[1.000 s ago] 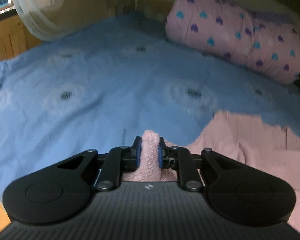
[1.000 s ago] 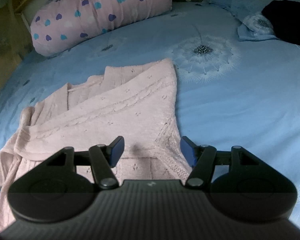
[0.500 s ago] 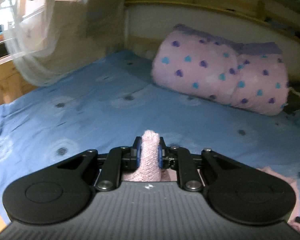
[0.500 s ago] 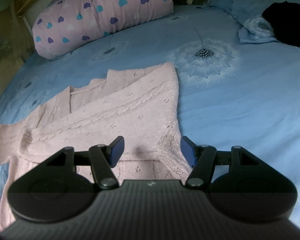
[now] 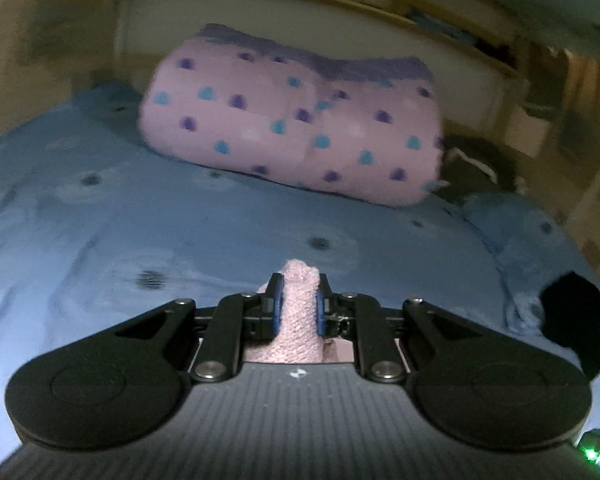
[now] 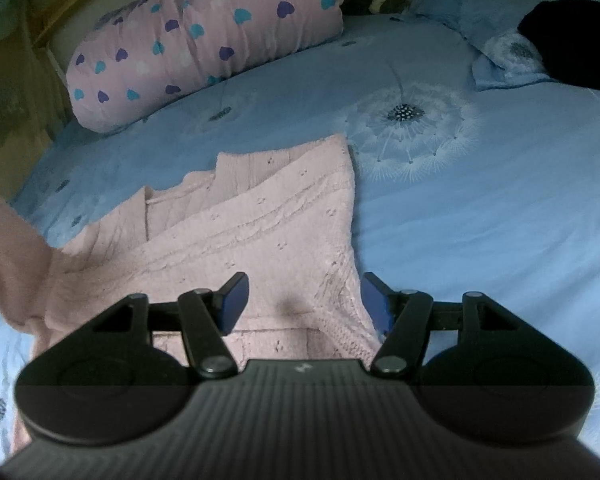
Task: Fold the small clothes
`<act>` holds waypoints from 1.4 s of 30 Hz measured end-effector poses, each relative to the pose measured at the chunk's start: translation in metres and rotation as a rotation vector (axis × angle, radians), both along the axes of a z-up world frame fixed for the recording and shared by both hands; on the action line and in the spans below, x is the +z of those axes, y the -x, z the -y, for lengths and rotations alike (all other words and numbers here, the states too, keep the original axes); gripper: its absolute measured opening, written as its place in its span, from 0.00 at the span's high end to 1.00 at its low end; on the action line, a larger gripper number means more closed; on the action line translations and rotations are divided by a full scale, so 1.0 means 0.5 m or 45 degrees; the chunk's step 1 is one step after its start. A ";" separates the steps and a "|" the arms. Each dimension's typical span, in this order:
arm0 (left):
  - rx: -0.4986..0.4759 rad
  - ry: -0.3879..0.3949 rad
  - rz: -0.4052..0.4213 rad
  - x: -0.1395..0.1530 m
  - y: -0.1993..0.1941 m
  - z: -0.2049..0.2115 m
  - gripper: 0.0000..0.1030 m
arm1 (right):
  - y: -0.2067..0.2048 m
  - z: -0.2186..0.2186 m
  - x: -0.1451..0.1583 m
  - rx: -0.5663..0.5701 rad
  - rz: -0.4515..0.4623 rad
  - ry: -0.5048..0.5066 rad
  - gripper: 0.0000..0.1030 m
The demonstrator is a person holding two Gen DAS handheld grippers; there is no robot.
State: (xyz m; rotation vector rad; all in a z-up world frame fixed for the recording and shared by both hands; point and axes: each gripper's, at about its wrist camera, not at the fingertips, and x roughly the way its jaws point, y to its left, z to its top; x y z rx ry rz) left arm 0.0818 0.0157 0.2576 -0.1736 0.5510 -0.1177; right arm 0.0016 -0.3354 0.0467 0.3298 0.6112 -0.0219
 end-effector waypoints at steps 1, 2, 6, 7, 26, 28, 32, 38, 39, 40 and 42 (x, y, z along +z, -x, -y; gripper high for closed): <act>-0.025 -0.008 0.000 -0.007 -0.005 0.026 0.82 | 0.001 0.002 0.001 -0.003 0.002 -0.005 0.38; -0.047 -0.014 -0.005 -0.018 -0.011 0.051 0.82 | 0.001 0.004 0.001 -0.005 0.004 -0.009 0.38; -0.125 -0.035 -0.098 -0.086 -0.045 0.148 0.82 | 0.001 0.008 0.005 -0.005 0.012 -0.031 0.38; -0.132 -0.044 -0.127 -0.109 -0.053 0.165 0.82 | 0.002 0.009 0.006 -0.004 0.014 -0.034 0.38; -0.289 -0.251 -0.319 -0.315 -0.113 0.297 0.34 | 0.000 0.033 0.011 -0.037 0.011 -0.080 0.38; -0.302 -0.277 -0.274 -0.291 -0.104 0.297 0.28 | 0.000 0.031 0.010 -0.030 0.007 -0.077 0.38; -0.301 -0.328 -0.247 -0.258 -0.082 0.283 0.25 | 0.000 0.026 0.005 -0.018 -0.005 -0.066 0.38; -0.189 -0.361 -0.303 -0.245 -0.032 0.173 0.23 | 0.002 0.019 0.004 -0.004 -0.011 -0.038 0.38; -0.165 -0.365 -0.312 -0.248 -0.025 0.153 0.23 | 0.003 0.016 0.002 -0.001 -0.013 -0.029 0.38; -0.134 -0.369 -0.324 -0.252 -0.016 0.125 0.22 | 0.002 0.012 0.001 0.002 -0.016 -0.018 0.38; -0.084 -0.377 -0.344 -0.263 -0.003 0.081 0.22 | 0.002 0.003 -0.002 0.011 -0.019 0.001 0.38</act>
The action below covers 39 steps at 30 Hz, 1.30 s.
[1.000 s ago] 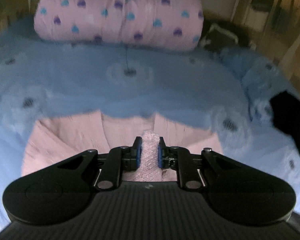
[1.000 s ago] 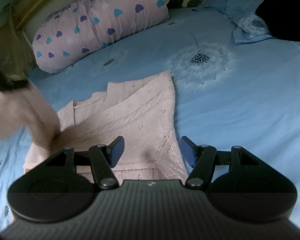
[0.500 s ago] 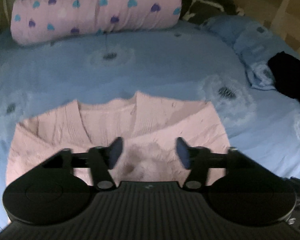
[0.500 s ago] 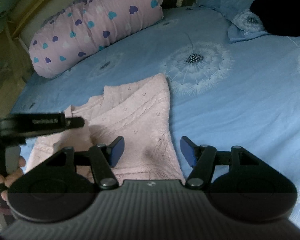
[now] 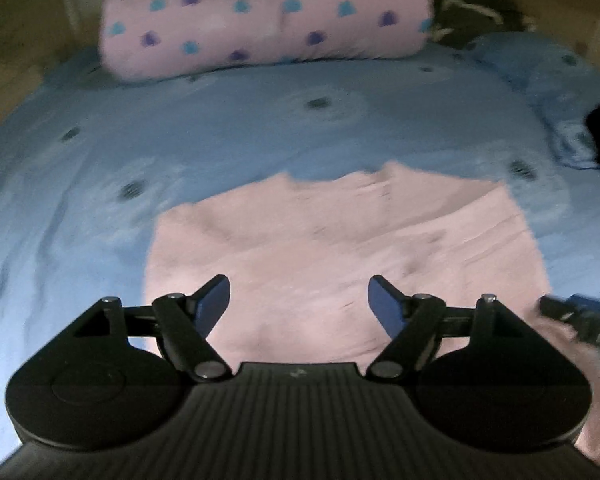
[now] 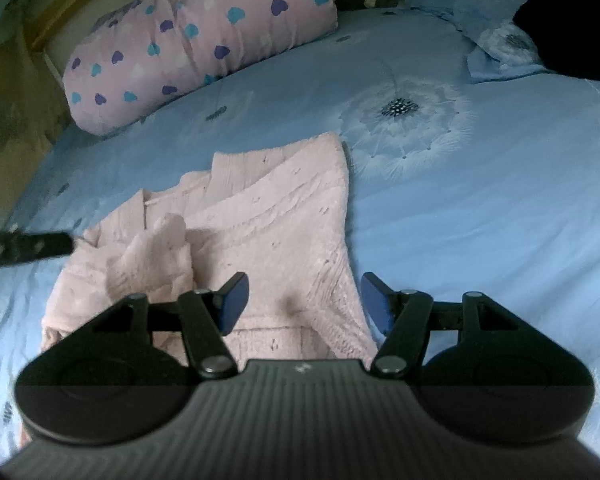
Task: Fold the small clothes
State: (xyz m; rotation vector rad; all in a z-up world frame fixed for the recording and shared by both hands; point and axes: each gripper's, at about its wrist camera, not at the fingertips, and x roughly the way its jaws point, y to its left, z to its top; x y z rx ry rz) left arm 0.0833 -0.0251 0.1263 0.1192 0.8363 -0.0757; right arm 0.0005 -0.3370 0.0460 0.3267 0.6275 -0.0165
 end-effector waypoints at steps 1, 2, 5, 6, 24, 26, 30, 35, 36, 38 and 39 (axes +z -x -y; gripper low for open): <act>0.027 -0.007 -0.008 -0.008 0.006 -0.025 0.22 | -0.001 -0.007 -0.001 0.009 -0.001 0.014 0.38; 0.046 -0.010 -0.014 -0.016 0.012 -0.045 0.22 | 0.000 -0.014 -0.001 0.019 0.000 0.026 0.38; 0.084 -0.013 -0.024 -0.047 0.027 -0.098 0.22 | 0.000 -0.037 -0.004 0.060 0.007 0.080 0.38; 0.096 -0.019 -0.023 -0.058 0.031 -0.113 0.21 | 0.000 -0.043 -0.006 0.068 0.008 0.097 0.38; 0.072 0.060 0.051 -0.140 -0.030 -0.163 0.21 | 0.029 -0.203 0.016 0.326 0.136 0.276 0.38; 0.105 0.106 0.031 -0.142 -0.039 -0.171 0.21 | 0.023 -0.242 0.019 0.394 0.139 0.322 0.38; 0.110 0.113 0.026 -0.143 -0.041 -0.176 0.21 | -0.005 -0.296 0.018 0.447 0.149 0.422 0.38; 0.113 0.125 0.019 -0.143 -0.042 -0.176 0.21 | -0.062 -0.312 -0.010 0.426 0.069 0.534 0.38; 0.113 0.130 0.019 -0.141 -0.043 -0.176 0.21 | -0.070 -0.310 -0.016 0.409 0.060 0.559 0.38; 0.110 0.140 0.022 -0.140 -0.044 -0.180 0.21 | -0.080 -0.291 -0.021 0.369 0.050 0.575 0.41; 0.109 0.145 0.024 -0.139 -0.043 -0.180 0.21 | -0.082 -0.279 -0.018 0.356 0.050 0.548 0.47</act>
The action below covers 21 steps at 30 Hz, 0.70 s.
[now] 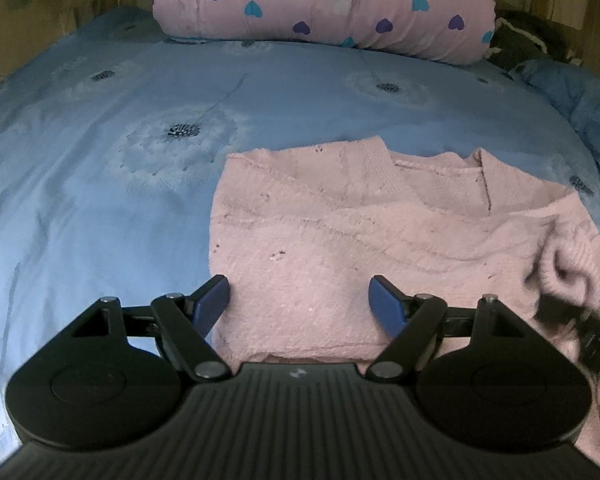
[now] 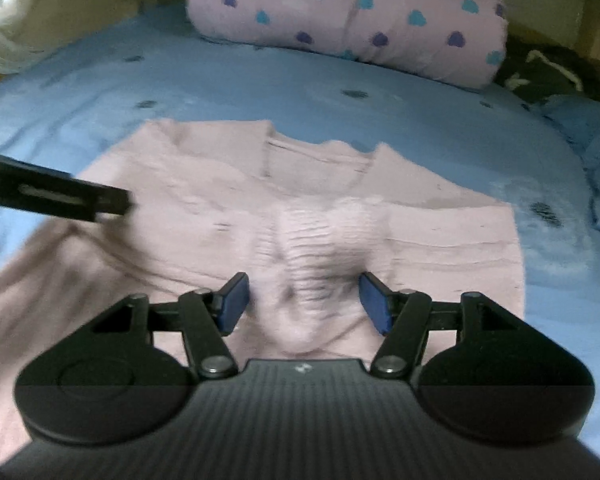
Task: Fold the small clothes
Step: 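Lift the cuff with the right gripper, fold it over, open the gripper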
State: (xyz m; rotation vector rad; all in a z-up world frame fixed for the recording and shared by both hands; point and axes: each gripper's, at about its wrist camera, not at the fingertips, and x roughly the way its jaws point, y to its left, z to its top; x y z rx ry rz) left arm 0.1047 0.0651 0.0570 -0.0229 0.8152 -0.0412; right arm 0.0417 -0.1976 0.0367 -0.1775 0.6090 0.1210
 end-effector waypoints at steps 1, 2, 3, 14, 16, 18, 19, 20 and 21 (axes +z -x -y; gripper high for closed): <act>0.000 0.005 0.001 0.001 0.000 -0.001 0.21 | -0.001 0.017 0.005 -0.018 -0.009 -0.049 0.65; 0.002 0.009 0.001 0.001 0.001 -0.003 0.21 | -0.001 0.037 0.011 -0.047 -0.014 -0.107 0.71; 0.006 0.010 -0.004 0.000 0.000 -0.003 0.21 | 0.000 0.056 0.017 -0.077 -0.011 -0.167 0.71; 0.021 -0.003 -0.028 -0.010 -0.008 0.000 0.21 | -0.002 0.228 0.020 -0.371 -0.058 -0.430 0.68; 0.021 -0.005 -0.028 -0.010 -0.007 0.000 0.21 | 0.006 0.231 0.024 -0.345 -0.028 -0.496 0.58; 0.020 -0.005 -0.027 -0.011 -0.006 -0.001 0.21 | 0.003 0.226 0.029 -0.320 0.005 -0.502 0.43; 0.020 -0.005 -0.027 -0.011 -0.006 -0.001 0.21 | -0.002 0.219 0.030 -0.311 0.014 -0.476 0.39; 0.020 -0.004 -0.027 -0.011 -0.006 -0.001 0.21 | -0.008 0.213 0.029 -0.305 0.018 -0.439 0.39; 0.022 -0.002 -0.027 -0.011 -0.006 -0.001 0.21 | -0.016 0.208 0.028 -0.301 0.016 -0.411 0.39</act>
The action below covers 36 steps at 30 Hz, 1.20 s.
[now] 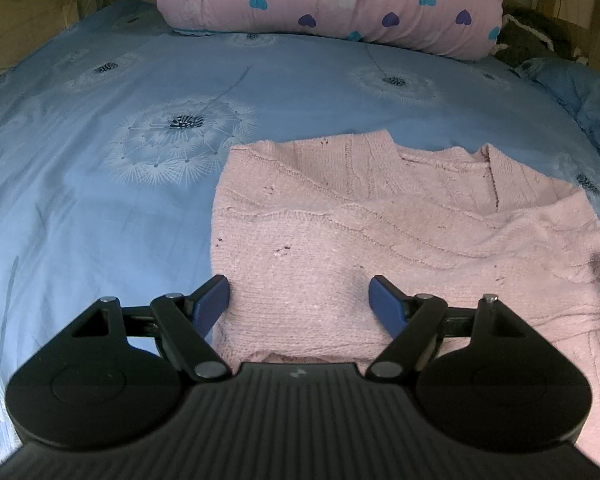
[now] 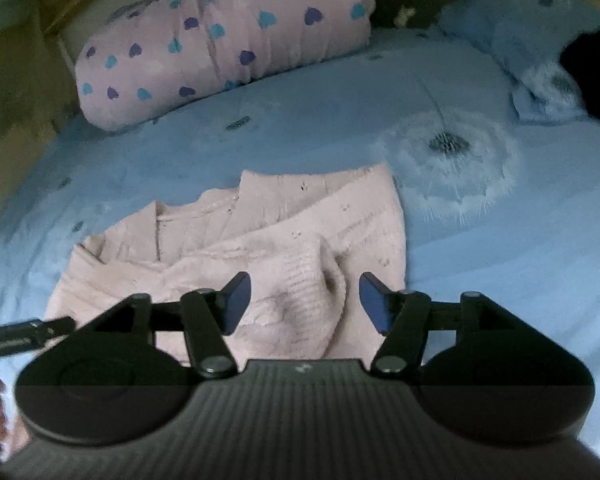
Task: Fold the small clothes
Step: 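Lift the cuff with the right gripper, fold it over, open the gripper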
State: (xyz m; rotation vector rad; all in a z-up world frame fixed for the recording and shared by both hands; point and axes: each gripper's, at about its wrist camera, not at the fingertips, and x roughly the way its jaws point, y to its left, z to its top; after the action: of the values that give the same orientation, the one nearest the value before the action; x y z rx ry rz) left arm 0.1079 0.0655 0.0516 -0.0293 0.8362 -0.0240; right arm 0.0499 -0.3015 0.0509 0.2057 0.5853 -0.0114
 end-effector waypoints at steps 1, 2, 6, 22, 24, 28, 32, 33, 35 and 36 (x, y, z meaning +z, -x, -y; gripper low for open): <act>0.003 0.004 0.000 0.000 0.000 -0.001 0.21 | -0.008 -0.005 -0.003 0.005 -0.007 0.023 0.39; 0.005 0.009 0.002 0.000 -0.001 -0.003 0.21 | -0.015 -0.006 -0.010 0.011 -0.015 0.036 0.39; 0.014 0.038 0.035 0.008 0.001 -0.012 0.21 | -0.044 -0.010 -0.037 0.062 -0.059 0.029 0.40; 0.034 0.085 0.127 0.012 -0.006 -0.026 0.21 | -0.036 -0.016 0.112 0.104 0.224 0.106 0.82; 0.041 0.037 0.085 -0.009 -0.016 -0.020 0.21 | -0.057 -0.003 0.089 0.079 0.162 0.103 0.82; 0.064 0.071 0.025 -0.035 -0.029 -0.030 0.19 | -0.118 0.026 -0.007 0.028 -0.045 0.113 0.81; 0.062 0.064 0.031 -0.030 -0.028 -0.032 0.18 | -0.126 0.042 -0.049 0.022 -0.028 0.093 0.76; 0.061 0.059 0.045 -0.025 -0.024 -0.029 0.18 | -0.125 0.041 -0.046 0.026 -0.032 0.100 0.75; 0.055 0.057 0.094 -0.007 -0.013 -0.025 0.18 | -0.119 0.037 -0.031 0.041 -0.045 0.126 0.73; 0.049 0.057 0.129 0.004 -0.005 -0.023 0.18 | -0.110 0.035 -0.022 0.037 -0.039 0.134 0.72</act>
State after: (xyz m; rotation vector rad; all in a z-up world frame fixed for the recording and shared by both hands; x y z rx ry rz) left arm 0.1106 0.0772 0.0538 -0.0857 0.7338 -0.0083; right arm 0.1050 -0.3188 0.0397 0.0950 0.6168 -0.0173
